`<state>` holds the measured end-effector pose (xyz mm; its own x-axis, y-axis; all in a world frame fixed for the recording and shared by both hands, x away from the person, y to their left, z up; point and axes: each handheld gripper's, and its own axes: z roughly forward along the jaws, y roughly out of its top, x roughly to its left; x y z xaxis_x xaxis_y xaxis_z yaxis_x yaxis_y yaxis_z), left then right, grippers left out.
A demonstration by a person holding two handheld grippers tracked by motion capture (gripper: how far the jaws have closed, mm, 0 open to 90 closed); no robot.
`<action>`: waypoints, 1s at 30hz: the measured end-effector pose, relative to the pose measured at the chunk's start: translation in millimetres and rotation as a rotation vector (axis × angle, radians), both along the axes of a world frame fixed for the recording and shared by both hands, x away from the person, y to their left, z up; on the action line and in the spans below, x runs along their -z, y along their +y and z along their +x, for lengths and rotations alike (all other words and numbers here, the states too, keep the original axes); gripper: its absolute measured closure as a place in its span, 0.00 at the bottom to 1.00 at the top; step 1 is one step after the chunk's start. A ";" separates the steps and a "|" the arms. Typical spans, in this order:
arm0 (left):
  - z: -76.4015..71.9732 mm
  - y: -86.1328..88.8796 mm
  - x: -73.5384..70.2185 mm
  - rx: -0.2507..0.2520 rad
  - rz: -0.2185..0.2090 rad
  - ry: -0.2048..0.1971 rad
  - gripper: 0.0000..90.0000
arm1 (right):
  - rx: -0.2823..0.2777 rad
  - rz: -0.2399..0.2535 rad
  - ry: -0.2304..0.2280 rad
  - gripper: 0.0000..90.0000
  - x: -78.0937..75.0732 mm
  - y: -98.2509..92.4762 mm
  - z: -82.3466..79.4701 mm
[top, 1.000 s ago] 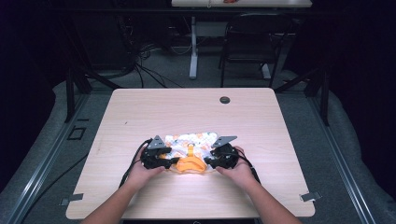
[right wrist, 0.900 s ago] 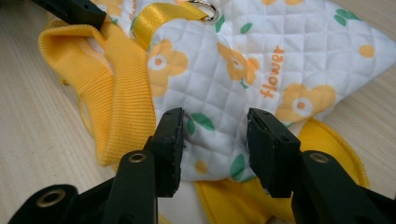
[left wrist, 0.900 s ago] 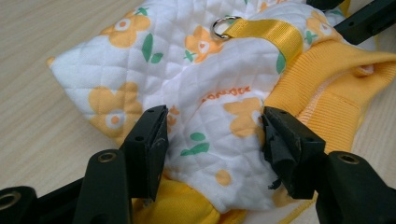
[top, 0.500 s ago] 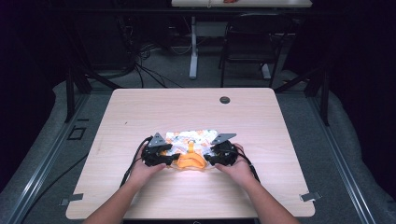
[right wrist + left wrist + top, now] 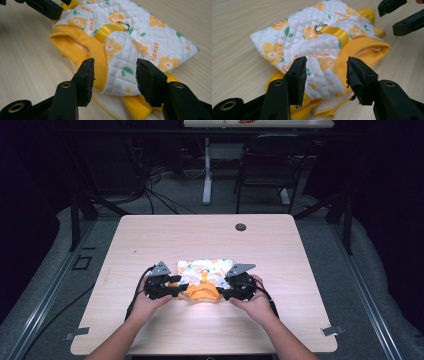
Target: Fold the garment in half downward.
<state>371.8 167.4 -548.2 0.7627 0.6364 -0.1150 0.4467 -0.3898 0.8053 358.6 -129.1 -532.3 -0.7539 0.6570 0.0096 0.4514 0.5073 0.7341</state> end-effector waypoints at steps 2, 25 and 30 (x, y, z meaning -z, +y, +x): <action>-4.4 1.6 -2.0 -0.001 0.000 -0.003 0.56 | 0.003 0.005 -0.001 0.53 -2.7 -1.0 -3.6; -52.9 33.5 2.2 -0.001 0.017 -0.004 0.55 | -0.023 0.020 -0.010 0.53 9.4 -24.5 -58.9; -55.5 36.6 6.7 -0.010 0.037 -0.011 0.55 | -0.026 0.009 -0.026 0.52 12.3 -21.8 -61.1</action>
